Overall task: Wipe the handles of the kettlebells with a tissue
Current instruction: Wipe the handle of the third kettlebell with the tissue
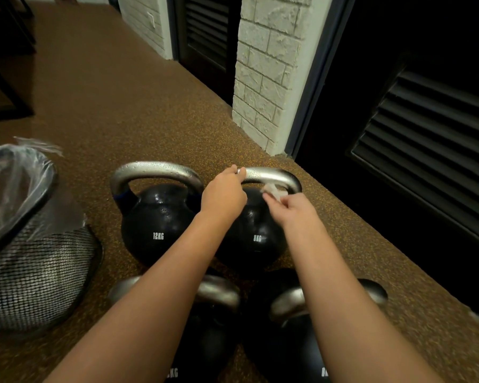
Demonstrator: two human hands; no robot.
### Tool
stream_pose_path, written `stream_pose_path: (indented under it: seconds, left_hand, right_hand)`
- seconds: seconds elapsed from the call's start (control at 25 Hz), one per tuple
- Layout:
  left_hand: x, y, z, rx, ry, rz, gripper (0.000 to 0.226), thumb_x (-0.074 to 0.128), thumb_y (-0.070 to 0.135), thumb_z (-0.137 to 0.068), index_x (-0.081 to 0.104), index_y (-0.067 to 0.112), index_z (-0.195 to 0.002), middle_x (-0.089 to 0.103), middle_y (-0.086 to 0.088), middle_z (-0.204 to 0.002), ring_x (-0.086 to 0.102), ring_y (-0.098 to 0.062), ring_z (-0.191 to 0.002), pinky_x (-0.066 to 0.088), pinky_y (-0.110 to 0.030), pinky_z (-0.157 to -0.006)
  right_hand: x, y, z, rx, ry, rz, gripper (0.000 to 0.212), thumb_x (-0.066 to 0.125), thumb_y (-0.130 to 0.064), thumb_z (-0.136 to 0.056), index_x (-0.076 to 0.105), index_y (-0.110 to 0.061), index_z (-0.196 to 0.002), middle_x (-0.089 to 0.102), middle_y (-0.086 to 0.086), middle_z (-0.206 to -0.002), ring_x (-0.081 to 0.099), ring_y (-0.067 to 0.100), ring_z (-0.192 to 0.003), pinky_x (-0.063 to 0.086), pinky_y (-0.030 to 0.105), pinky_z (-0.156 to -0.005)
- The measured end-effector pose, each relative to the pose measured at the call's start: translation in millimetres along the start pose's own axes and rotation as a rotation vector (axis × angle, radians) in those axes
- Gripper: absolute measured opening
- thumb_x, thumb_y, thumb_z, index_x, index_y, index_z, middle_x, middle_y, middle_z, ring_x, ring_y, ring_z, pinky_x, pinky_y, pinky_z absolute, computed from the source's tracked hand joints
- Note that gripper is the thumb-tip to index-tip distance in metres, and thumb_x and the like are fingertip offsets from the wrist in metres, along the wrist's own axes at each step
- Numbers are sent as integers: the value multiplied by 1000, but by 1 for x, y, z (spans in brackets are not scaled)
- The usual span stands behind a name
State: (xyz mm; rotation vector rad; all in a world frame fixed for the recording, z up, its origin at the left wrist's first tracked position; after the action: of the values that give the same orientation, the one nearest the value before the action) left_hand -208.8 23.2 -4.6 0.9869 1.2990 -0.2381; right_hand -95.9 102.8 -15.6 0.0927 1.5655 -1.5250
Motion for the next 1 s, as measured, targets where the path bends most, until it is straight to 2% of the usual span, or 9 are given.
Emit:
stream_pose_path:
  seconds: [0.12, 0.24, 0.28, 0.36, 0.4, 0.52, 0.68, 0.84, 1.0]
  left_hand:
    - [0, -1, -1, -6, -5, 15, 57, 42, 1, -88, 37, 19, -142, 28, -2, -153, 33, -25, -135, 34, -39, -108]
    - [0, -1, -2, -13, 0, 23, 57, 41, 0, -88, 39, 19, -141, 29, -2, -152, 33, -25, -135, 33, -38, -108]
    - [0, -2, -2, -17, 1, 27, 57, 41, -1, -88, 39, 19, -141, 29, -2, -152, 34, -25, -135, 33, -37, -108]
    - [0, -2, -1, -10, -2, 26, 57, 41, -1, -87, 39, 19, -141, 29, -2, -152, 34, -26, -134, 33, -38, -109]
    - [1, -2, -1, -7, -4, 23, 58, 41, -1, -88, 38, 19, -142, 29, -2, -152, 34, -26, -134, 33, -38, -108]
    - [1, -2, -1, -5, -7, 28, 58, 40, -1, -87, 38, 19, -142, 28, -2, -153, 33, -24, -135, 34, -37, -108]
    - [1, -3, -1, 4, -2, 35, 58, 40, -2, -86, 39, 18, -141, 29, -3, -152, 34, -24, -135, 34, -38, -108]
    - [0, -1, 1, 3, -6, 24, 58, 40, -1, -88, 37, 19, -142, 28, -2, -153, 32, -25, -136, 33, -38, -109]
    - [-1, -1, 0, 3, -8, 21, 57, 39, 0, -88, 37, 18, -143, 28, -2, -153, 31, -24, -136, 32, -37, -109]
  right_hand:
    - [11, -17, -30, 143, -30, 105, 38, 47, -45, -93, 56, -14, -73, 45, 4, -61, 51, 24, -71, 37, 26, -66]
    - [26, -15, -33, 167, -152, 50, 42, 44, -47, -94, 61, -14, -113, 62, 14, -98, 55, 29, -101, 39, 35, -95]
    - [23, -12, -28, 175, -163, 7, 41, 44, -46, -94, 61, -13, -111, 62, 14, -98, 56, 28, -99, 39, 34, -95]
    - [6, -5, -25, 141, -123, 24, 40, 47, -46, -93, 58, -11, -77, 53, 7, -73, 52, 24, -73, 40, 27, -73]
    - [-4, -3, -25, 125, -55, 57, 43, 48, -47, -92, 53, -10, -70, 48, 5, -68, 47, 21, -63, 36, 26, -65]
    - [-6, -2, -21, 103, -13, 110, 43, 50, -47, -91, 60, -8, -76, 50, 6, -71, 57, 25, -73, 32, 25, -65]
    - [-2, -6, -22, 83, -120, 125, 41, 50, -48, -91, 53, -16, -67, 49, 2, -66, 48, 21, -72, 29, 26, -51]
    - [-15, 12, -21, 74, -111, -41, 43, 54, -49, -88, 50, -15, -62, 57, 7, -84, 48, 20, -79, 42, 28, -75]
    - [-7, -2, -15, 81, -159, -11, 43, 53, -47, -90, 46, -17, -60, 47, 1, -70, 52, 21, -87, 40, 30, -82]
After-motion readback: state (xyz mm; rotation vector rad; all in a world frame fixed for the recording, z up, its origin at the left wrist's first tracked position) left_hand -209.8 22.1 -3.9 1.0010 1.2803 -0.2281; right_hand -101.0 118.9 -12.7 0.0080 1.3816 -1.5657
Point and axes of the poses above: each hand's wrist, its own z-axis away from the middle knuckle, its own x-axis out of the palm, y = z × x, the point moved 4 cm from there along -z, towards the middle knuckle
